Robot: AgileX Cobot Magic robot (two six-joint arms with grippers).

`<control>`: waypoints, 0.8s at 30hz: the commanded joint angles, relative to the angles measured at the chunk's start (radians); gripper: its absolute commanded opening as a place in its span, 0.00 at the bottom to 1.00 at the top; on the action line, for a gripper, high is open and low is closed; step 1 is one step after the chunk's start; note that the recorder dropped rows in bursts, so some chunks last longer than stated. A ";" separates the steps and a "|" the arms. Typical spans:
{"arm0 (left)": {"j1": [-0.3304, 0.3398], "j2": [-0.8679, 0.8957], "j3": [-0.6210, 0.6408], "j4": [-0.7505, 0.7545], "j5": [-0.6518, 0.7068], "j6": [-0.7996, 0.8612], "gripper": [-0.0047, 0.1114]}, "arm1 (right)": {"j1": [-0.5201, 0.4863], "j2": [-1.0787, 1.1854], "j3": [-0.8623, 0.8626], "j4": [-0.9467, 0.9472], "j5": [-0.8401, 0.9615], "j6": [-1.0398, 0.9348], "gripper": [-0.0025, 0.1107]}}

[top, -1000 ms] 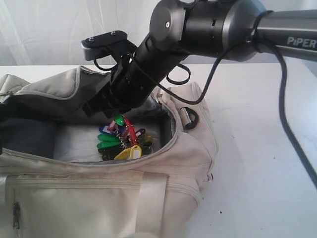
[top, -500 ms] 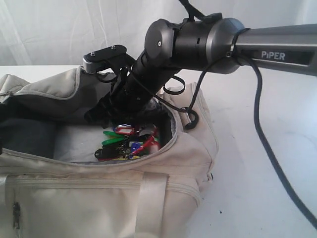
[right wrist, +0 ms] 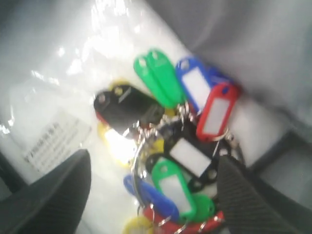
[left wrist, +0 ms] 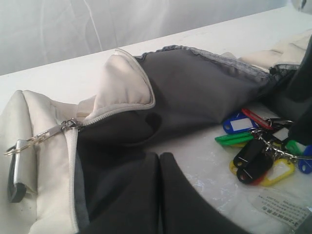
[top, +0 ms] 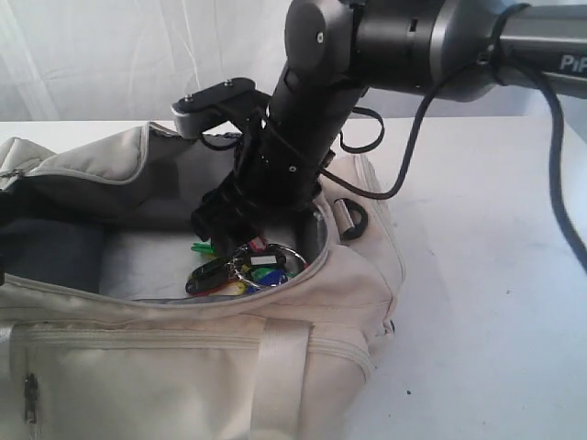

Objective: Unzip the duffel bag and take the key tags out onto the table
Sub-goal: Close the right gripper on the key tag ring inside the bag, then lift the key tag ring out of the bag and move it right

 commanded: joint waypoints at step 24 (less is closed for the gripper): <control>0.004 -0.006 0.006 -0.015 -0.013 -0.007 0.04 | 0.001 0.161 -0.001 0.115 0.022 -0.016 0.02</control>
